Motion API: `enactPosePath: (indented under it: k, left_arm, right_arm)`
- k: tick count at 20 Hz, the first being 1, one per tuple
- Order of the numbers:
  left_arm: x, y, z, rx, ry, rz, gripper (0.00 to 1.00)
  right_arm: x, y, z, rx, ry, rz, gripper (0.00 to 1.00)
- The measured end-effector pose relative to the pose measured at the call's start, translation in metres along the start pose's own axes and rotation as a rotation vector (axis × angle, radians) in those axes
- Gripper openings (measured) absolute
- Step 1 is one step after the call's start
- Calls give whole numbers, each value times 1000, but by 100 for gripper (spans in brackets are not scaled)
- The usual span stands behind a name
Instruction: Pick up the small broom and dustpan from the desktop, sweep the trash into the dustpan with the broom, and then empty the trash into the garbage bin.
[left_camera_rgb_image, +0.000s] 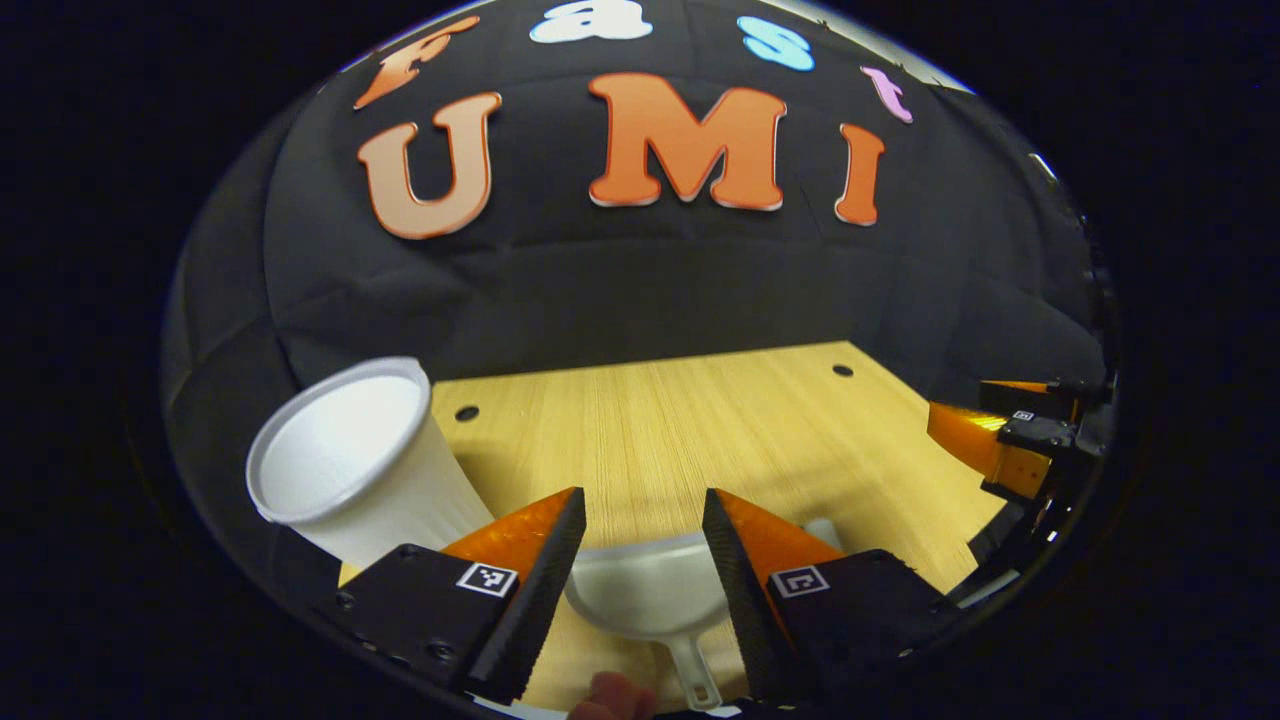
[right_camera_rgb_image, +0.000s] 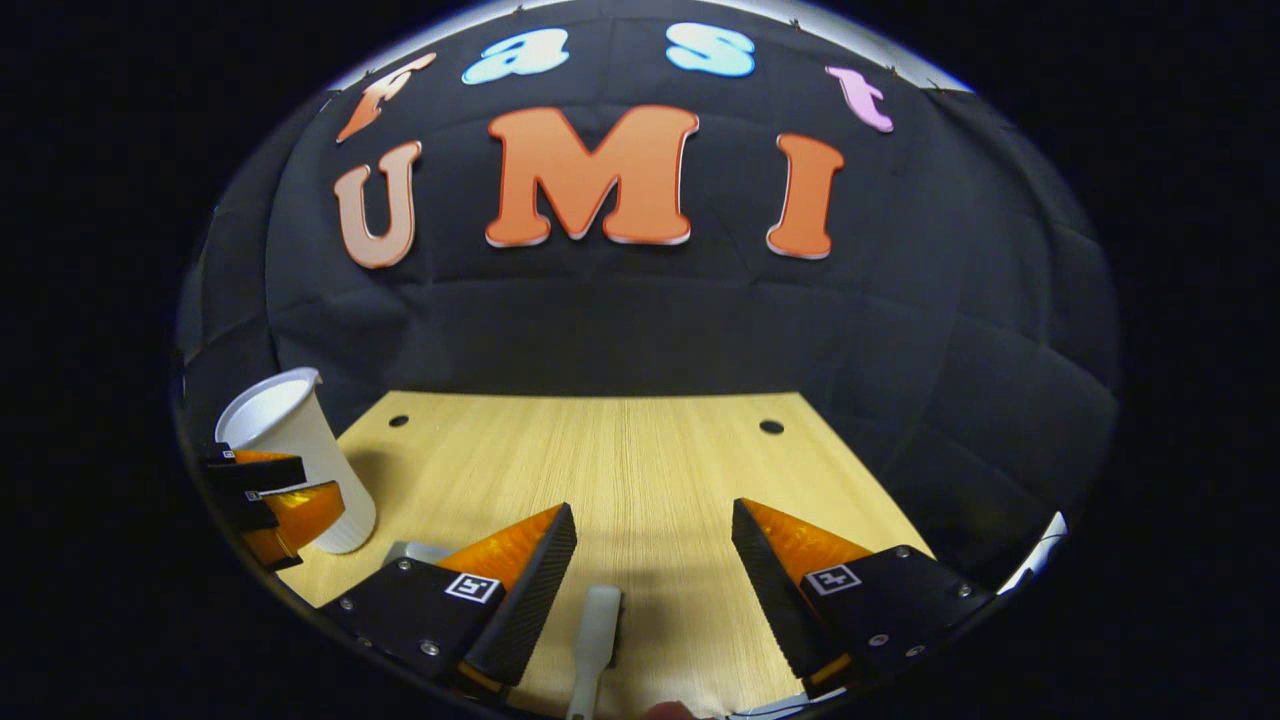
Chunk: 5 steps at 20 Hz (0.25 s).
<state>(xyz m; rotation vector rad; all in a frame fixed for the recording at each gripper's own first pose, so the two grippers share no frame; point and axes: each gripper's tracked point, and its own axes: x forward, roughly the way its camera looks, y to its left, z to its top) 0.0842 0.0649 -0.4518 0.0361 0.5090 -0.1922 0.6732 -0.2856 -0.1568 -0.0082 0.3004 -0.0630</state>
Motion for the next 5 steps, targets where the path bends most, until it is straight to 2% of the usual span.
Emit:
enactPosePath:
  k: [5]
  left_arm:
    - [4, 10, 26, -1, -280, 116, 76]
  right_arm:
    - [-28, 12, 64, 12, -175, 14, 94]
